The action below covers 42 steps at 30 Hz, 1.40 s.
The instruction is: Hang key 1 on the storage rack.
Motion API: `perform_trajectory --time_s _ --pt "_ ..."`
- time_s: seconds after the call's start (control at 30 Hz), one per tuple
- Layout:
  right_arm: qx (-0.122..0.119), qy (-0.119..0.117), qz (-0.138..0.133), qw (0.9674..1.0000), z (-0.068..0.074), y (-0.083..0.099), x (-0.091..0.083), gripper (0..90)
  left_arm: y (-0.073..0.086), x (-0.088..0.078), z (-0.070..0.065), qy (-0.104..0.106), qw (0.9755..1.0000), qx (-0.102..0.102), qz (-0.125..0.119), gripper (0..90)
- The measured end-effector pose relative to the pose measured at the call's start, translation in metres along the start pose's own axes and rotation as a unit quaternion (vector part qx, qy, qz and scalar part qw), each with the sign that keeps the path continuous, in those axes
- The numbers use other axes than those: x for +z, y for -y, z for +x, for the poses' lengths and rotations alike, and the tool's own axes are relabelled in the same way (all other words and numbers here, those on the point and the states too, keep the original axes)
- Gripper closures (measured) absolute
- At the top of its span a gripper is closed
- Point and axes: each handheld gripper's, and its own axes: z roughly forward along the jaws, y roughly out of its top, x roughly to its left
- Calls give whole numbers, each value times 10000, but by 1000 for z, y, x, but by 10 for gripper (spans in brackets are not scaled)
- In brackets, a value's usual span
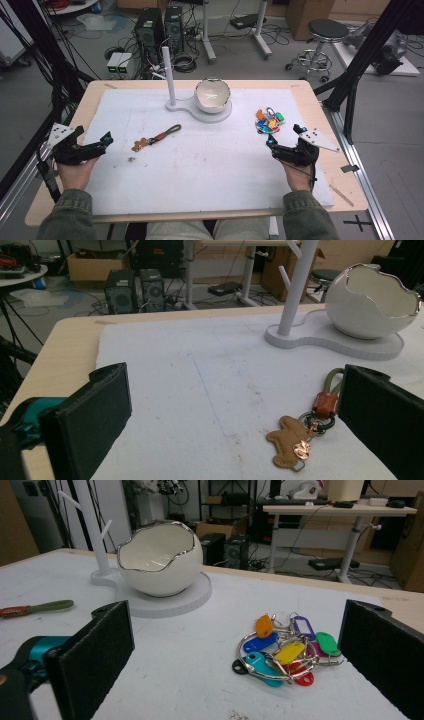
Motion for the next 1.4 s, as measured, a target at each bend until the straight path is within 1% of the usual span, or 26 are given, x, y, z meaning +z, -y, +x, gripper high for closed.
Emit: perform_trajectory --time_s 0.07,0.13,0.3,0.43,0.6,0.63,0.7,0.77,0.83,0.93,1.03,1.17,1.3,1.4 --pt "-16 -16 6 10000 -1 0 0 7 0 0 1 29 10000 -83 18 16" --pt "5 -18 10 10000 -1 1 1 7 1 0 2 15 9999 -99 13 17" --pt "34 -9 -14 10000 -2 1 -1 7 1 0 1 15 10000 -75 28 17" --pt "52 -14 24 10000 -2 2 0 7 1 1 2 45 10000 -17 53 17" --pt "52 -31 14 10000 -2 2 0 7 2 3 3 -8 9998 84 154 16" --pt "47 -50 36 10000 -1 2 0 7 3 4 2 9 9998 98 187 17" --pt "0 -35 62 10000 -1 3 2 7 3 6 3 29 9997 107 207 16" --pt "-32 -24 73 10000 -1 3 2 7 1 6 3 50 9998 68 191 17" --pt "-15 -34 97 9999 -1 3 2 7 1 6 4 57 9998 55 181 17" --pt "-18 -15 88 10000 0 3 2 7 -1 8 6 89 9995 97 278 17" --pt "-35 -21 139 9999 0 4 3 7 -5 10 6 135 9992 144 360 17" --pt "-43 -14 141 9999 0 4 3 7 -11 15 3 215 9987 228 412 17" --pt "6 -6 141 9999 -1 5 3 7 -18 20 -2 288 9978 348 487 17" --pt "14 3 143 9999 -1 5 3 7 -22 24 -5 352 9974 381 492 17"
